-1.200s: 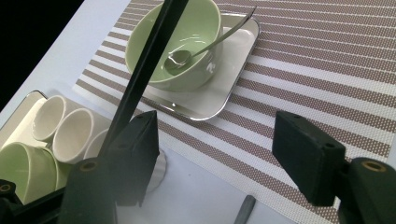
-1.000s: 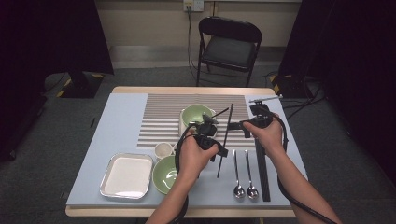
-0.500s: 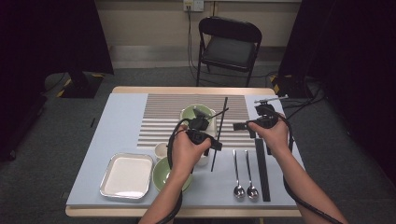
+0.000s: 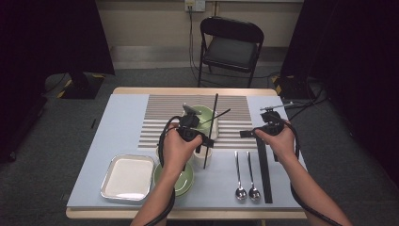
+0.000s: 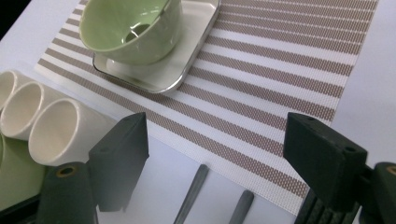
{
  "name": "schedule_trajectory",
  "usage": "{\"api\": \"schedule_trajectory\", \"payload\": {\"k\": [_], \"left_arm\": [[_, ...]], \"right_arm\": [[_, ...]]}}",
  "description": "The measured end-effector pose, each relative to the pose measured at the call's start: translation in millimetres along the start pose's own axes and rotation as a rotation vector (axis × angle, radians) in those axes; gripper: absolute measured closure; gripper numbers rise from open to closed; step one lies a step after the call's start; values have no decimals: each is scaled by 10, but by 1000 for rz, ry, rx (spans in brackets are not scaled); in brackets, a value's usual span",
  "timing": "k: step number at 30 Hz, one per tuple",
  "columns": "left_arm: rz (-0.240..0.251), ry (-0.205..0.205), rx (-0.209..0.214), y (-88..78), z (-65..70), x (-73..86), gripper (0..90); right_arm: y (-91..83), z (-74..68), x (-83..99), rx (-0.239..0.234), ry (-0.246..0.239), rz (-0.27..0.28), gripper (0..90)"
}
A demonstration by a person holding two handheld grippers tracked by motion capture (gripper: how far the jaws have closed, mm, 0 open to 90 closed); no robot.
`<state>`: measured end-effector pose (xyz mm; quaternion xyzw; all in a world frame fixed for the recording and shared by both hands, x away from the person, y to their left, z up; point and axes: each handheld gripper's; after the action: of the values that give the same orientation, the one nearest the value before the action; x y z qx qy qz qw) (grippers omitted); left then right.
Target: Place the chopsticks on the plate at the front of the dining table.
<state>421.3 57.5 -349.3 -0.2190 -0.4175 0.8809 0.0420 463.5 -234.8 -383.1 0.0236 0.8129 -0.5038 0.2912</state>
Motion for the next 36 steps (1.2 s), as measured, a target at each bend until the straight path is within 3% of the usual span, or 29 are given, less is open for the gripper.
{"api": "schedule_trajectory", "payload": {"k": [15, 23, 36], "left_arm": [[13, -30, -5, -109, -133, 27, 862], [19, -26, -5, -145, -155, 42, 862], [25, -44, -13, -220, -234, 73, 862]], "right_arm": [[54, 144, 209, 1, 7, -13, 186], [64, 233, 312, 30, 19, -13, 185], [149, 328, 450, 68, 17, -58, 180]]}}
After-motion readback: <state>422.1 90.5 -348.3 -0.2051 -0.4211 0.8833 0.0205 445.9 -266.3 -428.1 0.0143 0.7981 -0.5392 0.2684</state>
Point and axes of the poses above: each handheld gripper's, and its own axes: y roughly forward along the jaws, x roughly out of its underside, z roughly to its right, and after that the axes turned 7 degrees about -z, right-handed
